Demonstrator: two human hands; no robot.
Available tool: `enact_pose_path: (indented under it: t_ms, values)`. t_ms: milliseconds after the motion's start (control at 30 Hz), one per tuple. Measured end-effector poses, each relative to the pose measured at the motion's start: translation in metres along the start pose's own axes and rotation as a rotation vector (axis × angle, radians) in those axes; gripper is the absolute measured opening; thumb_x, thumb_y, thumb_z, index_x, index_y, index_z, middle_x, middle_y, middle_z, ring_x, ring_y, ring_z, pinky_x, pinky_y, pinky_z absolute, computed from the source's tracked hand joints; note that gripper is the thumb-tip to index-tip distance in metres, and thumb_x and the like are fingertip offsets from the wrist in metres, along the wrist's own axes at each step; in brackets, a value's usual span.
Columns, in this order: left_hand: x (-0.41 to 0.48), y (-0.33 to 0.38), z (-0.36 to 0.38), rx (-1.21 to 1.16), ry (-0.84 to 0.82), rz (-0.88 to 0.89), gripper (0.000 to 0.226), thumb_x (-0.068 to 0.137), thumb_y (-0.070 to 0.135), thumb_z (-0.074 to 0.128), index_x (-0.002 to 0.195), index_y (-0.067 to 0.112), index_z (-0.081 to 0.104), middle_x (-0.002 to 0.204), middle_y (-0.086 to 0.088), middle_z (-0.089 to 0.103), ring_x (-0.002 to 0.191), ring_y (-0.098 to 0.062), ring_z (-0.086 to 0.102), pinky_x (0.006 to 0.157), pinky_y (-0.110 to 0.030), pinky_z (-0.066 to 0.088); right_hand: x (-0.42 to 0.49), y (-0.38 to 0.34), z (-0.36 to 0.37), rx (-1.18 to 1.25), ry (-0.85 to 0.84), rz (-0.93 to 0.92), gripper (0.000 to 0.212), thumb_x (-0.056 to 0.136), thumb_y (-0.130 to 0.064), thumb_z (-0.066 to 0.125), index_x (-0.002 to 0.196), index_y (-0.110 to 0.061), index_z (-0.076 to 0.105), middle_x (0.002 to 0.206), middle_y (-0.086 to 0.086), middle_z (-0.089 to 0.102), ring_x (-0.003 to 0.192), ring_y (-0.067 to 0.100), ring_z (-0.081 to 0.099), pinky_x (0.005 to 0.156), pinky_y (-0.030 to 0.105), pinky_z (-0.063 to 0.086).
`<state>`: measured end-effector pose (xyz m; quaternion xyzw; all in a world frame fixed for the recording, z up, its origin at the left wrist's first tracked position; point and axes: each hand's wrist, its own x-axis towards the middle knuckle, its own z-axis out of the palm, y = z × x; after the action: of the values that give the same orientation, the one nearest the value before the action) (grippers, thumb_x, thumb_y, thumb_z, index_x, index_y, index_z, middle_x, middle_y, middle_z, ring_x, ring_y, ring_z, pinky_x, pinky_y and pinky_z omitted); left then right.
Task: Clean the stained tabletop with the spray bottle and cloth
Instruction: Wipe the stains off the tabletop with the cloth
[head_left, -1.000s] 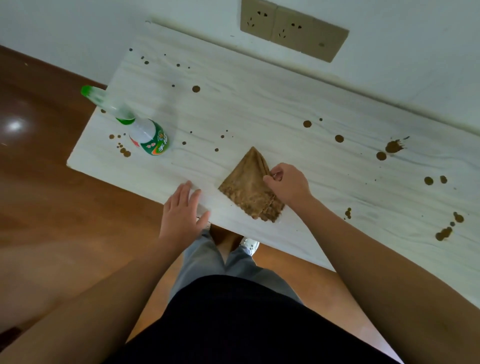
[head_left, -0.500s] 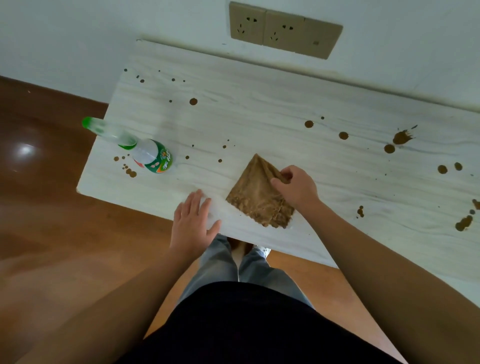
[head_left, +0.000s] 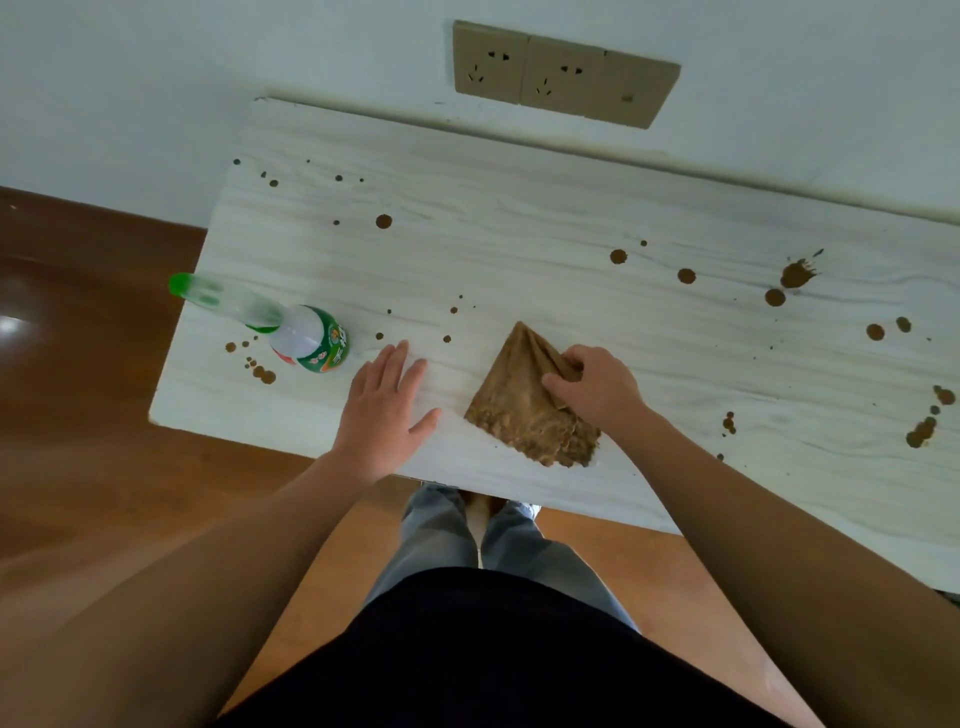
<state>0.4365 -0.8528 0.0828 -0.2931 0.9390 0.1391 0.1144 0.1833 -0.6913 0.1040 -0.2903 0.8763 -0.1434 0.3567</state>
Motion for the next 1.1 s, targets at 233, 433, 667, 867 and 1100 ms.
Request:
enact_pose_path:
  t_ms: [233, 433, 667, 867, 1100]
  values:
    - [0.010, -0.014, 0.005, -0.004, 0.005, 0.168, 0.065, 0.099, 0.050, 0.051, 0.150, 0.010, 0.042, 0.164, -0.017, 0.033, 0.153, -0.036, 0.030, 0.121, -0.051, 0.035, -0.004, -0.008, 0.007, 0.004, 0.016, 0.013, 0.009, 0.087, -0.030, 0.065, 0.091, -0.024, 0.058, 0.074, -0.005, 0.058, 0.071, 0.019, 0.058, 0.058, 0.029, 0.039]
    - [0.024, -0.017, 0.003, -0.020, -0.001, 0.201, 0.066, 0.097, 0.048, 0.055, 0.148, 0.009, 0.044, 0.163, -0.018, 0.034, 0.152, -0.037, 0.030, 0.121, -0.050, 0.035, 0.000, -0.030, -0.022, 0.144, 0.071, -0.068, 0.010, 0.086, -0.020, 0.064, 0.092, -0.024, 0.071, 0.076, -0.004, 0.068, 0.069, 0.016, 0.063, 0.065, 0.031, 0.051]
    - [0.026, -0.017, 0.007, -0.006, 0.001, 0.199, 0.070, 0.091, 0.047, 0.064, 0.145, 0.005, 0.049, 0.159, -0.022, 0.039, 0.147, -0.041, 0.039, 0.115, -0.053, 0.042, 0.009, -0.086, -0.103, 0.175, 0.336, -0.234, 0.017, 0.087, -0.019, 0.061, 0.101, -0.026, 0.068, 0.081, -0.010, 0.067, 0.073, 0.011, 0.064, 0.067, 0.030, 0.053]
    - [0.026, -0.021, 0.011, 0.012, 0.012, 0.215, 0.071, 0.092, 0.051, 0.061, 0.147, 0.007, 0.047, 0.161, -0.021, 0.036, 0.149, -0.039, 0.037, 0.117, -0.052, 0.040, 0.020, -0.099, -0.091, 0.141, 0.305, -0.256, 0.024, 0.090, -0.020, 0.060, 0.113, -0.026, 0.065, 0.090, -0.011, 0.069, 0.076, 0.010, 0.066, 0.073, 0.031, 0.055]
    - [0.027, -0.023, 0.013, -0.001, 0.027, 0.222, 0.069, 0.096, 0.053, 0.048, 0.148, 0.008, 0.047, 0.163, -0.019, 0.034, 0.150, -0.038, 0.034, 0.118, -0.052, 0.038, 0.004, -0.053, 0.000, 0.107, 0.007, -0.143, 0.030, 0.095, -0.031, 0.062, 0.124, -0.026, 0.063, 0.111, -0.009, 0.068, 0.100, 0.012, 0.064, 0.094, 0.038, 0.054]
